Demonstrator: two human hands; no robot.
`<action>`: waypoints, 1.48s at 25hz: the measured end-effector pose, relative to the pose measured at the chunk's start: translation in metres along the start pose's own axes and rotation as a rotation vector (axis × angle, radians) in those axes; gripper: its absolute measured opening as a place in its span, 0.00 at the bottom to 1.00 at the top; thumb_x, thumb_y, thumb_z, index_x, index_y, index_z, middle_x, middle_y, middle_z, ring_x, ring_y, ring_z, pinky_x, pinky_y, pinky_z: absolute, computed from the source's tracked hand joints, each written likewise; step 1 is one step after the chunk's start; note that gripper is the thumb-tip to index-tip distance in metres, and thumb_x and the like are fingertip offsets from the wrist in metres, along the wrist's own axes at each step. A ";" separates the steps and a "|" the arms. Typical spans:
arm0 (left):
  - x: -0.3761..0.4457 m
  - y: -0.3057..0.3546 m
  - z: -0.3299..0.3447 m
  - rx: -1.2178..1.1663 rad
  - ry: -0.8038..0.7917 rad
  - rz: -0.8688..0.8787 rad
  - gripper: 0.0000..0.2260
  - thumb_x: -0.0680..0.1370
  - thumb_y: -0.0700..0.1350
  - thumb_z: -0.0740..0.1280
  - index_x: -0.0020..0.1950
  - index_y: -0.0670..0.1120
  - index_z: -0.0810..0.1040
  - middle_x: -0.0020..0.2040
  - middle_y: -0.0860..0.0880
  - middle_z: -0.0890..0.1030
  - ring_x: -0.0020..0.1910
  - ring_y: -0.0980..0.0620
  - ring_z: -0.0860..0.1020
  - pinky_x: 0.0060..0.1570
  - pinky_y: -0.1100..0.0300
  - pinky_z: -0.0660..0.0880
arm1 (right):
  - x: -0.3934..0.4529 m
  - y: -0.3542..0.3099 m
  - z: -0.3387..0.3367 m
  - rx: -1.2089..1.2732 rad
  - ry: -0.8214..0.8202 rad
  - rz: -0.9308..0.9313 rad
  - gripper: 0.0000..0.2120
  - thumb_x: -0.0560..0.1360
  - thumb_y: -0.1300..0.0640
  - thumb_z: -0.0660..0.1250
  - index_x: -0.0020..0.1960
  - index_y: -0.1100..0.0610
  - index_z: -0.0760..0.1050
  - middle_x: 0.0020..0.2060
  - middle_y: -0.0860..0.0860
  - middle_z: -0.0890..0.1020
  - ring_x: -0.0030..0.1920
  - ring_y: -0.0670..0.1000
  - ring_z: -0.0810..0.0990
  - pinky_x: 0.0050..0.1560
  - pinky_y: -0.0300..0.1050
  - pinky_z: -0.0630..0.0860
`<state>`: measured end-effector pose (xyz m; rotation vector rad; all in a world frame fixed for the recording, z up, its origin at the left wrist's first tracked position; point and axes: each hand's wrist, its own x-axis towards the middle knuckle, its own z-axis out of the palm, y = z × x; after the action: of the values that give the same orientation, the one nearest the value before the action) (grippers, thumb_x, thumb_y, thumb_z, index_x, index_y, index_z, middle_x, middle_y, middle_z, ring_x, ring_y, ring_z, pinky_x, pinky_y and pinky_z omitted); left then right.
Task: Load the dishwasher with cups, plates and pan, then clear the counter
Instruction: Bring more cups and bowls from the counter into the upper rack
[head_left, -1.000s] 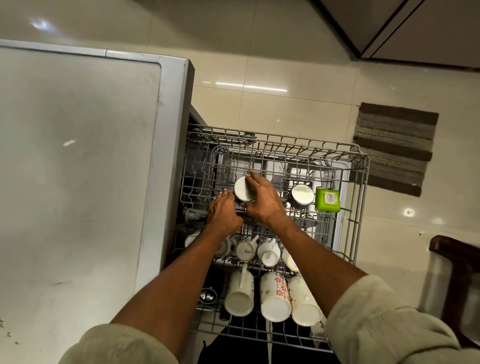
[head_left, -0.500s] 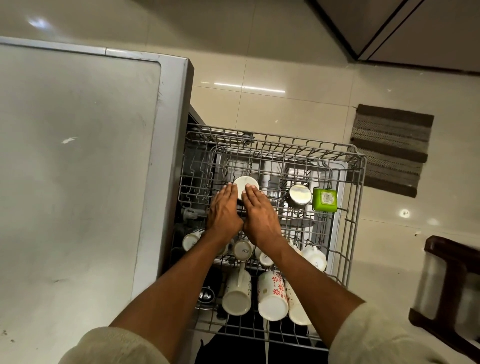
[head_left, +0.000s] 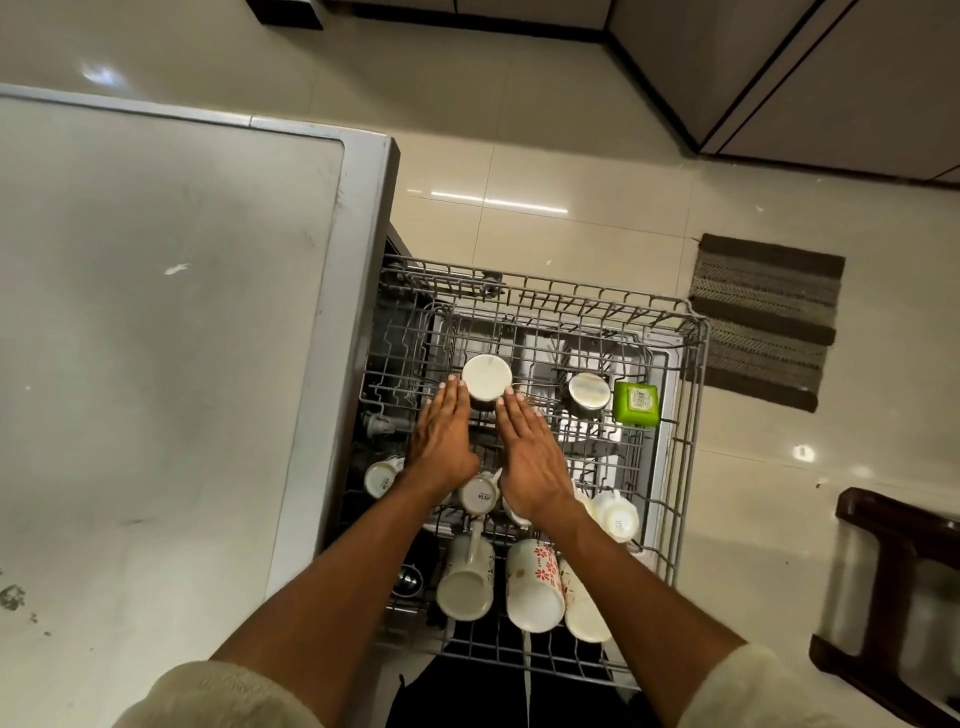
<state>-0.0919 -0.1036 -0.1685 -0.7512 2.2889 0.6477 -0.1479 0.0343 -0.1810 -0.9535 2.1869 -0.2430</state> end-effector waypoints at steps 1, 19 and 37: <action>-0.008 0.001 0.002 0.008 -0.007 0.008 0.47 0.74 0.39 0.68 0.81 0.44 0.37 0.81 0.45 0.38 0.80 0.49 0.39 0.79 0.51 0.42 | -0.008 0.001 0.001 -0.007 0.009 0.005 0.41 0.78 0.56 0.60 0.82 0.56 0.37 0.80 0.52 0.36 0.80 0.50 0.34 0.80 0.48 0.37; -0.194 0.034 -0.016 -0.138 0.482 0.062 0.39 0.79 0.46 0.61 0.79 0.49 0.35 0.80 0.50 0.36 0.79 0.55 0.35 0.79 0.54 0.42 | -0.127 -0.074 -0.069 -0.086 0.295 -0.359 0.34 0.78 0.48 0.41 0.82 0.54 0.42 0.81 0.50 0.41 0.80 0.47 0.37 0.81 0.49 0.42; -0.422 -0.058 0.040 -0.215 0.886 -0.329 0.33 0.78 0.51 0.50 0.78 0.47 0.35 0.80 0.47 0.36 0.79 0.51 0.37 0.79 0.54 0.40 | -0.246 -0.241 -0.005 -0.242 0.261 -0.926 0.31 0.80 0.51 0.46 0.82 0.58 0.51 0.81 0.52 0.49 0.81 0.48 0.45 0.81 0.50 0.49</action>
<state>0.2301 0.0231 0.0833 -1.7488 2.7636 0.4499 0.0972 0.0352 0.0607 -2.1338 1.8595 -0.5591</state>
